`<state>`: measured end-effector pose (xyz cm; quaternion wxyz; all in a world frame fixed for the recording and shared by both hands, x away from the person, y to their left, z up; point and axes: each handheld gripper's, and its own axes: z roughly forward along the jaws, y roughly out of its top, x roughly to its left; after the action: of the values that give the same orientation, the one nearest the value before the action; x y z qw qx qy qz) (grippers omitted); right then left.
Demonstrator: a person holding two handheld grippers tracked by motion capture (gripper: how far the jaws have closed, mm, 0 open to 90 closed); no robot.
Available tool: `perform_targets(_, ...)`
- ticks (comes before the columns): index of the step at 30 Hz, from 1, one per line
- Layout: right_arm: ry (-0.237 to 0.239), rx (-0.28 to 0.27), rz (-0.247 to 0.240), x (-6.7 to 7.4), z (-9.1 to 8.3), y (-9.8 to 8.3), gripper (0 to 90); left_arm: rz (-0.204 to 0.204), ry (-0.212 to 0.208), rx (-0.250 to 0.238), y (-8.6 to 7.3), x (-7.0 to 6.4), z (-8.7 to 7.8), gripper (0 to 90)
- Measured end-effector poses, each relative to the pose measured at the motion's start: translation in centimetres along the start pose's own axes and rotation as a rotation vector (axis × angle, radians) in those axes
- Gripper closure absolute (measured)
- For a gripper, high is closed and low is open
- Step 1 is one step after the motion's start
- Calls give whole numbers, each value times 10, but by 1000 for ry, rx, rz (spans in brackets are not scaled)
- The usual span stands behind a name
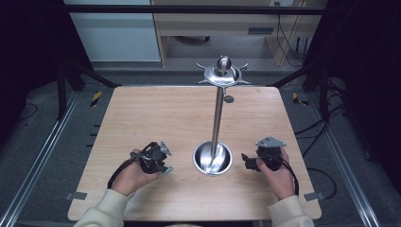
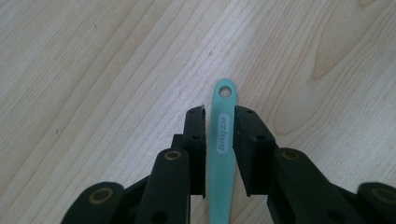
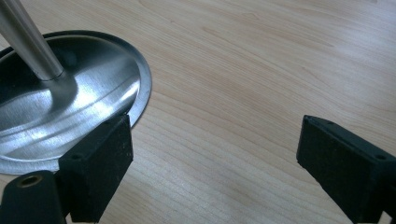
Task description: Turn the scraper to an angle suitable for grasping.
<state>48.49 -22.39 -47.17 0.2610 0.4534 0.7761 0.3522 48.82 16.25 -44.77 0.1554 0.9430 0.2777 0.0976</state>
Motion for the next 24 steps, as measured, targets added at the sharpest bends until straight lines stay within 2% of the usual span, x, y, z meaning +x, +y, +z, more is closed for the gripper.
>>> perform_targets(4,2,-3,-7,0,0,0,110,-14,-15,16,1,1,3,736)
perform_targets(7,2,-3,0,0,-1,0,110,-18,-47,21,3,1,5,710)
perform_targets(11,1,0,0,-1,0,0,111,-11,-62,35,5,1,7,685)
perform_targets(24,4,-3,1,-1,-1,0,111,-16,-79,88,9,4,16,665)
